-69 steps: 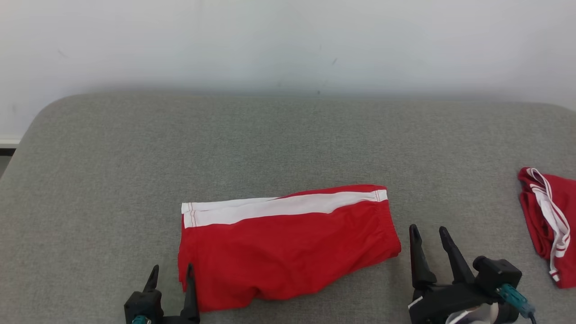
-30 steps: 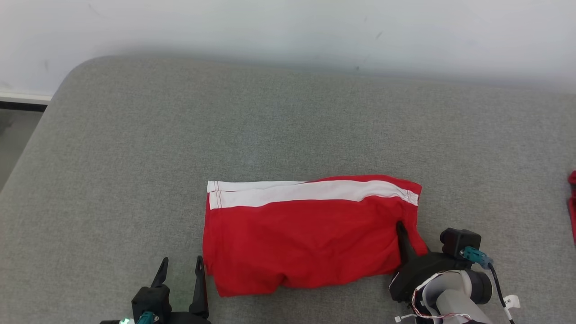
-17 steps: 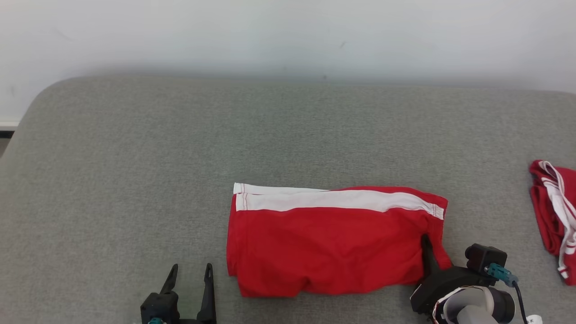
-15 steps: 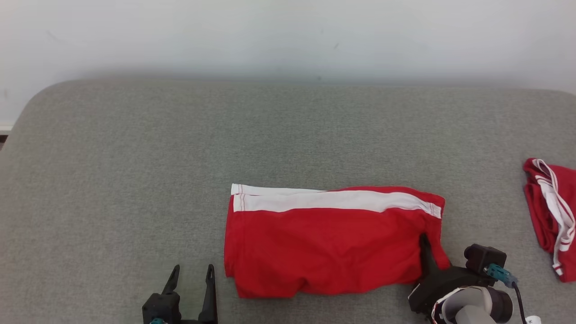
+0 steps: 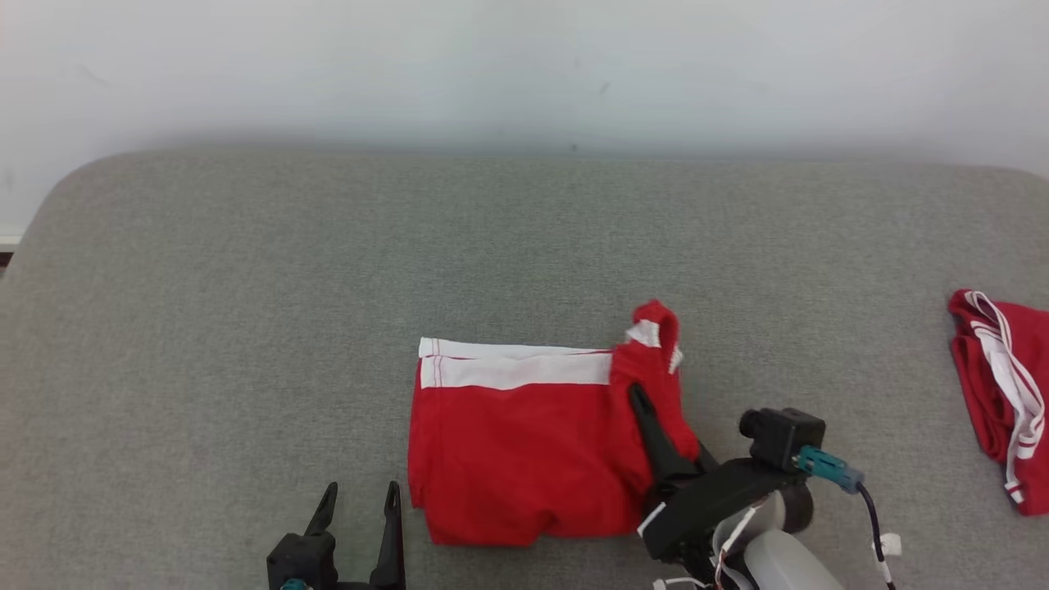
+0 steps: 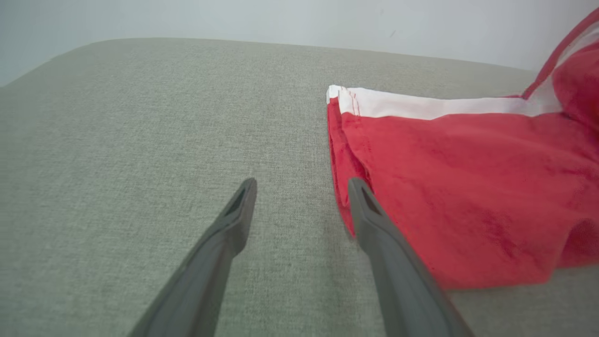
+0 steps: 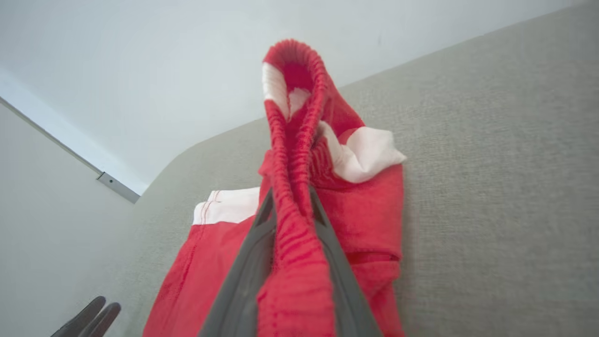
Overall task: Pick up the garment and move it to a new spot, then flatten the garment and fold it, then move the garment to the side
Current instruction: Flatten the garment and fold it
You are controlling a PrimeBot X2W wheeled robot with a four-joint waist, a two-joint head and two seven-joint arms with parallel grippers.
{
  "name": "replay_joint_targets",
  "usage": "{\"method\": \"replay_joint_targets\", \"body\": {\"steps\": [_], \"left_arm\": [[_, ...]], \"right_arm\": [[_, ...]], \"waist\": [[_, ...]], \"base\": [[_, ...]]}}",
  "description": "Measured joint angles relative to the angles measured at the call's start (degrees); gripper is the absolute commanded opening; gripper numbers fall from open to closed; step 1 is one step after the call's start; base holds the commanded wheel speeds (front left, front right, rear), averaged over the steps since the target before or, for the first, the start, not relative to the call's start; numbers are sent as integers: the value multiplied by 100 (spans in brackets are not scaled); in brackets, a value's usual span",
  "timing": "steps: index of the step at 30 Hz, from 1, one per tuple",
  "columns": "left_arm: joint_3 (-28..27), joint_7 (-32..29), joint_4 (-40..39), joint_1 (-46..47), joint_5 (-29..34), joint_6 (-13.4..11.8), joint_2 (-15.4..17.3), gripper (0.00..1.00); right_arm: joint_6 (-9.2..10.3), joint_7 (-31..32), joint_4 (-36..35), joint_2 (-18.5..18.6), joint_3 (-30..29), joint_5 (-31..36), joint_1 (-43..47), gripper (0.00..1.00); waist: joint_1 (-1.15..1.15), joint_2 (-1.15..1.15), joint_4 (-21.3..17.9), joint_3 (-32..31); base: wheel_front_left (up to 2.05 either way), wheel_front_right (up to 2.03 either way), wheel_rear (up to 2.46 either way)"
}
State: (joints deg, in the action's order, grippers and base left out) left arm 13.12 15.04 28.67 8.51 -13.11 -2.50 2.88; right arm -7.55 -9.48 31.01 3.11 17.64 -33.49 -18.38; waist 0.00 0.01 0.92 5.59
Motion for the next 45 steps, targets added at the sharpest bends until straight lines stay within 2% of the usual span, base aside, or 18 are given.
{"method": "replay_joint_targets", "body": {"steps": [4,7,16,17,18,19,25,31,34,39,45], "left_arm": [[8,0,0,-1,0,-2,0,100],[25,0,11,-7,-1,-1,1,100],[114,0,31,-16,-42,0,1,100],[122,0,37,-15,-43,2,1,100],[127,0,40,-15,-44,0,1,100],[138,0,40,-15,-44,0,1,100],[114,0,42,-16,-45,-13,1,100],[-14,0,9,-20,-1,-52,2,100],[-75,0,-37,-25,41,-54,1,100],[-253,0,-174,-30,129,-70,2,100],[-497,0,-302,-129,296,-85,1,100]], "right_arm": [[0,230,-466,-4,361,-321,33,0],[0,349,-542,-8,577,-412,47,0],[0,281,-126,-15,1138,-530,-303,0],[0,224,-31,-19,1165,-545,-361,12],[0,171,74,-16,1191,-565,-417,65],[0,109,193,-13,1233,-536,-489,100],[0,-253,568,-24,1516,-653,-769,100],[0,-493,920,-20,1522,-664,-888,100],[0,-539,1034,-21,1213,-442,-926,100],[0,-550,575,25,193,913,-760,100],[0,-550,100,12,-828,1808,-109,100]], "waist": [[0,0,146,3],[0,0,280,2],[0,0,769,36],[0,0,821,46],[0,0,874,57],[0,0,923,69],[0,0,1106,139],[0,0,981,128],[0,0,876,113],[0,0,661,95],[0,0,382,58]], "base": [[0,0,0],[0,0,0],[0,0,0],[0,0,0],[0,0,0],[0,0,0],[0,0,0],[0,0,0],[0,0,0],[0,0,0],[0,0,0]]}}
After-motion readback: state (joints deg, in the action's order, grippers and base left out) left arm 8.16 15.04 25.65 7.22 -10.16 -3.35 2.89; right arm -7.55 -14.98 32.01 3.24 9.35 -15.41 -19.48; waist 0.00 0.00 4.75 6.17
